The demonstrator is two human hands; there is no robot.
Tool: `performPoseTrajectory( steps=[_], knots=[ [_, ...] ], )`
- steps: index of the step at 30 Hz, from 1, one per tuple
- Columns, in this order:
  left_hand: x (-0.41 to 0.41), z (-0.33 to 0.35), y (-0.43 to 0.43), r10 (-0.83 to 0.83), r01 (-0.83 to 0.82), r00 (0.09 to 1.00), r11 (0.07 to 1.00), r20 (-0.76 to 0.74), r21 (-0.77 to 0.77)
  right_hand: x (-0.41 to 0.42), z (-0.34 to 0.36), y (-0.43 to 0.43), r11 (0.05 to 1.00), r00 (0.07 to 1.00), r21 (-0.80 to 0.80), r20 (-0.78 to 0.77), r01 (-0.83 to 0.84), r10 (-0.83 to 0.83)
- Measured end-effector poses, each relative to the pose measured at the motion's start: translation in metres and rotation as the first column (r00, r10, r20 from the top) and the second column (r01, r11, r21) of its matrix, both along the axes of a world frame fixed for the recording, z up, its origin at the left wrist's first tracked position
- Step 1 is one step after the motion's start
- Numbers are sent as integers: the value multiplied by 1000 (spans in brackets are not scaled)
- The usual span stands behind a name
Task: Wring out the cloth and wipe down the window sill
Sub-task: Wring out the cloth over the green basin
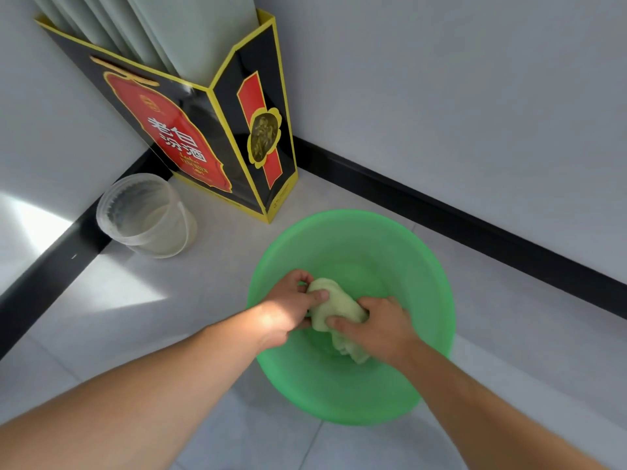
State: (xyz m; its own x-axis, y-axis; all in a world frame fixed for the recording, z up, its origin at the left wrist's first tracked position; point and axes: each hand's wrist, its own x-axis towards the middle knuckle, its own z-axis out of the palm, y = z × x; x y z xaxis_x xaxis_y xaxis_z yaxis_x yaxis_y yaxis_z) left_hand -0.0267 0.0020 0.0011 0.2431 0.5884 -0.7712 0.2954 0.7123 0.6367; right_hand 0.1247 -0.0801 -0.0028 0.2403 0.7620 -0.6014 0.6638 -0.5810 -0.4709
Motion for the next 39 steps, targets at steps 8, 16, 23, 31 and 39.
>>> performPoseTrajectory(
  steps=[8, 16, 23, 31, 39],
  knots=[
    [8, 28, 5, 449, -349, 855, 868, 259, -354, -4, 25, 9, 782, 359, -214, -797, 585, -486],
    [1, 37, 2, 227, -220, 956, 974, 184, -58, 0, 32, 10, 785, 141, -386, -851, 485, -506],
    [11, 38, -26, -81, 98, 993, 969, -81, 227, -16, 28, 15, 790, 570, -34, -673, 612, -471],
    [32, 29, -25, 110, 70, 917, 903, -385, 424, -50, 32, 27, 720, 684, 206, -558, 663, -470],
    [30, 19, -22, 36, 142, 907, 912, -420, 385, -51, 8, 32, 744, 635, 98, -601, 661, -485]
  ],
)
